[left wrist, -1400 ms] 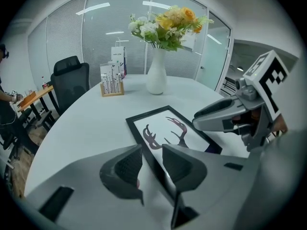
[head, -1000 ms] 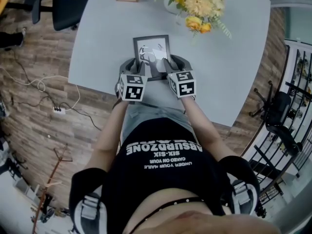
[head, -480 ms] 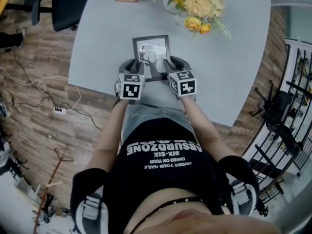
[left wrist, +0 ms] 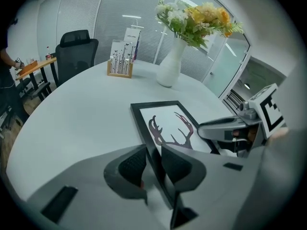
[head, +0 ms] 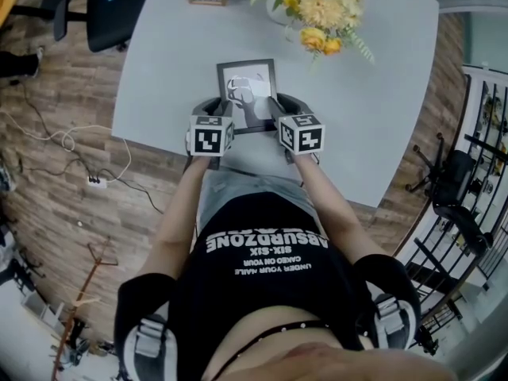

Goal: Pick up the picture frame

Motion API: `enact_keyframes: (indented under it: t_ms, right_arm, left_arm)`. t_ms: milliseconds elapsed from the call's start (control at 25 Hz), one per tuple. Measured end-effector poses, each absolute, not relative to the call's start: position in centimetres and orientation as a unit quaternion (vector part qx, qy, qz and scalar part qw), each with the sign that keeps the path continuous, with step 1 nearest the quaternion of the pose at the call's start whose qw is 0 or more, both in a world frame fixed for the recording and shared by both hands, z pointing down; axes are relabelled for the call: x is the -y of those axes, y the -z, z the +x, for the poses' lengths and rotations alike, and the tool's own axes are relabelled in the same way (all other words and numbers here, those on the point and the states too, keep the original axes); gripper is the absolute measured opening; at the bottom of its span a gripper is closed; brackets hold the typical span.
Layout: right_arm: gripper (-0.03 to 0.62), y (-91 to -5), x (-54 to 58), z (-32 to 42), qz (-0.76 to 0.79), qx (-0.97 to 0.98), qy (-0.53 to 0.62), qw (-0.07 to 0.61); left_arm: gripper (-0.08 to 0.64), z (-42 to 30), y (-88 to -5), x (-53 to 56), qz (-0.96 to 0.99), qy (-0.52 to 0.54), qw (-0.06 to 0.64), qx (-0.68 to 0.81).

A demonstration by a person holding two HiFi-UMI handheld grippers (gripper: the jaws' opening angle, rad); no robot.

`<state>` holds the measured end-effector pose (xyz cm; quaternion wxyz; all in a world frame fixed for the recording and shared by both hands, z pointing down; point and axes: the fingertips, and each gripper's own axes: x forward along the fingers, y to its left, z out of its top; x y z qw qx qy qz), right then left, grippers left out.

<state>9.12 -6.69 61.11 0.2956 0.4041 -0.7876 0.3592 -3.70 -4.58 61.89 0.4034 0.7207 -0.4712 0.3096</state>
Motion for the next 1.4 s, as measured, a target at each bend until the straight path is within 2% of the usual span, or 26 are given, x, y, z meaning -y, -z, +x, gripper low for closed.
enact_keyframes:
  t_ms: [1400]
  right_arm:
    - [0.092, -55.7, 6.5, 8.4, 0.427, 0.803, -0.332, 0.248]
  left_arm:
    - [0.100, -4.8, -56.1, 4.6, 0.741, -0.262, 0.368, 0.497]
